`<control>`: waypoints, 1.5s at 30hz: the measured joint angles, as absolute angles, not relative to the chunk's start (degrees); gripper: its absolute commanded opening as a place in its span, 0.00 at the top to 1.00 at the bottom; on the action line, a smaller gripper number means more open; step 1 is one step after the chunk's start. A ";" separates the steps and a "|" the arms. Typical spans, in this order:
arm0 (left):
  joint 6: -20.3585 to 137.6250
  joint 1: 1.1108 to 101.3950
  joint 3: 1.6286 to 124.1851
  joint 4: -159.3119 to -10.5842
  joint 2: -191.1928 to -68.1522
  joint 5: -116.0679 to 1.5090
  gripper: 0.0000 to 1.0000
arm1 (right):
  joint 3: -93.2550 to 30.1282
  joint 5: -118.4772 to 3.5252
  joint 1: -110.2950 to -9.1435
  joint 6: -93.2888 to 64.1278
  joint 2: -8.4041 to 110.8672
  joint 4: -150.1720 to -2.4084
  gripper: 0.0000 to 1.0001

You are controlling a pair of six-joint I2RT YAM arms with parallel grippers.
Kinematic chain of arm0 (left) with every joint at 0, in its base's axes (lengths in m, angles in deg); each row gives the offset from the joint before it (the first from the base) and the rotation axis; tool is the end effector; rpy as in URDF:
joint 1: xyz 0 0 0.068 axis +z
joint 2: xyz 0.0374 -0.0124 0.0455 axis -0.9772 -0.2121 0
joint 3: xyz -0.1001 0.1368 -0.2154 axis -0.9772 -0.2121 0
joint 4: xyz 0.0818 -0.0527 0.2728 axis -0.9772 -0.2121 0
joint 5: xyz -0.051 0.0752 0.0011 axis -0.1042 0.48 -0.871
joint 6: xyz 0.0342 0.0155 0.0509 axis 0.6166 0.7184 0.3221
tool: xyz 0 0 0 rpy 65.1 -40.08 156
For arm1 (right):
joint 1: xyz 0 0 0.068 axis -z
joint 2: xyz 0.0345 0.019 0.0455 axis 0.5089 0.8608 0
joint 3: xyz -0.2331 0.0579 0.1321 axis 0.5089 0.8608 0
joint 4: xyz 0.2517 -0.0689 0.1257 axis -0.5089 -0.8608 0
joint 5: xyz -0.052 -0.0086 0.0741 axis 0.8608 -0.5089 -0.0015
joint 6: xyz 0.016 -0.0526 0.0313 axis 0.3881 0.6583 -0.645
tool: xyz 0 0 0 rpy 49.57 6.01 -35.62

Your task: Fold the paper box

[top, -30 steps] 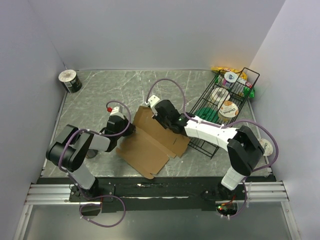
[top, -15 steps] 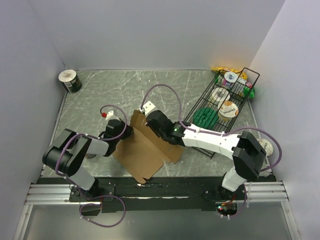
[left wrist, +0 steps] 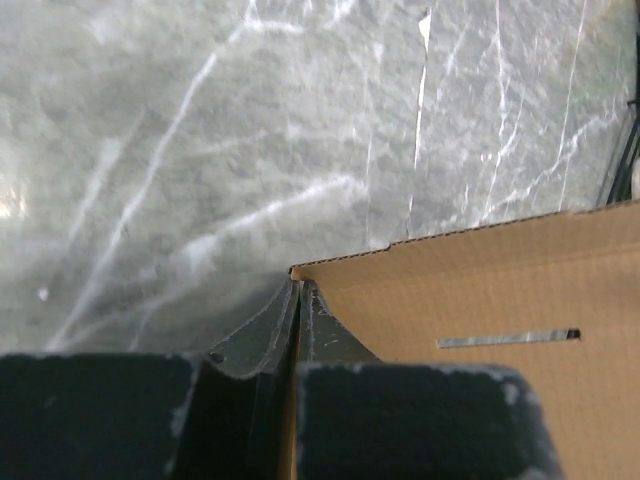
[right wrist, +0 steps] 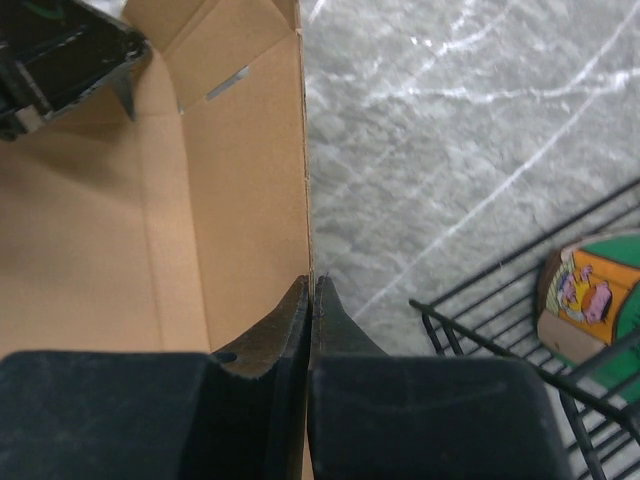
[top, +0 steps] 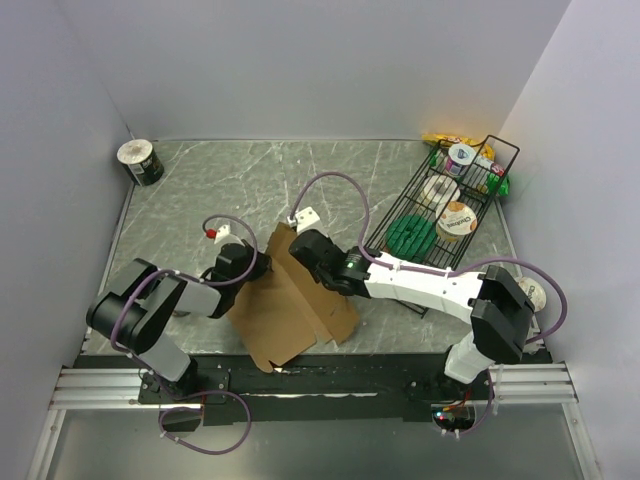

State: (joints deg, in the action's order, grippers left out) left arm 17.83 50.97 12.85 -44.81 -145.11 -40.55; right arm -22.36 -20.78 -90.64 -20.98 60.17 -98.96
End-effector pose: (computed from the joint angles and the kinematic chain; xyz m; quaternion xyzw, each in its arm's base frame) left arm 0.2610 -0.1237 0.0899 -0.2257 0.8183 -0.2860 0.4445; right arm 0.2080 0.3138 0.2388 -0.2731 0.8627 0.0252 0.4248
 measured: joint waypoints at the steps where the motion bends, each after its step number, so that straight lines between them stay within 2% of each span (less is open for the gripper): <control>1: 17.85 50.49 12.39 -44.33 -145.11 -40.31 0.99 | -22.47 -20.60 -90.64 -21.26 60.17 -99.57 1.00; 13: 23.30 45.17 5.79 -36.90 -143.85 -39.35 0.99 | -25.10 -21.02 -88.70 -22.51 60.41 -106.94 1.00; 30: 29.05 39.75 -3.61 -32.11 -130.14 -39.61 0.99 | -28.88 -20.82 -83.56 -25.46 63.43 -110.06 1.00; 45: 25.33 38.09 -5.23 -28.57 -132.66 -38.82 0.99 | -28.92 -21.93 -83.41 -25.98 63.43 -109.96 1.00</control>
State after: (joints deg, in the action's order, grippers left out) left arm 25.33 38.09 -5.23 -28.57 -132.66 -38.82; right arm -28.92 -21.93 -83.41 -25.98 63.43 -109.96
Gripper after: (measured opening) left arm 0.033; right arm 0.017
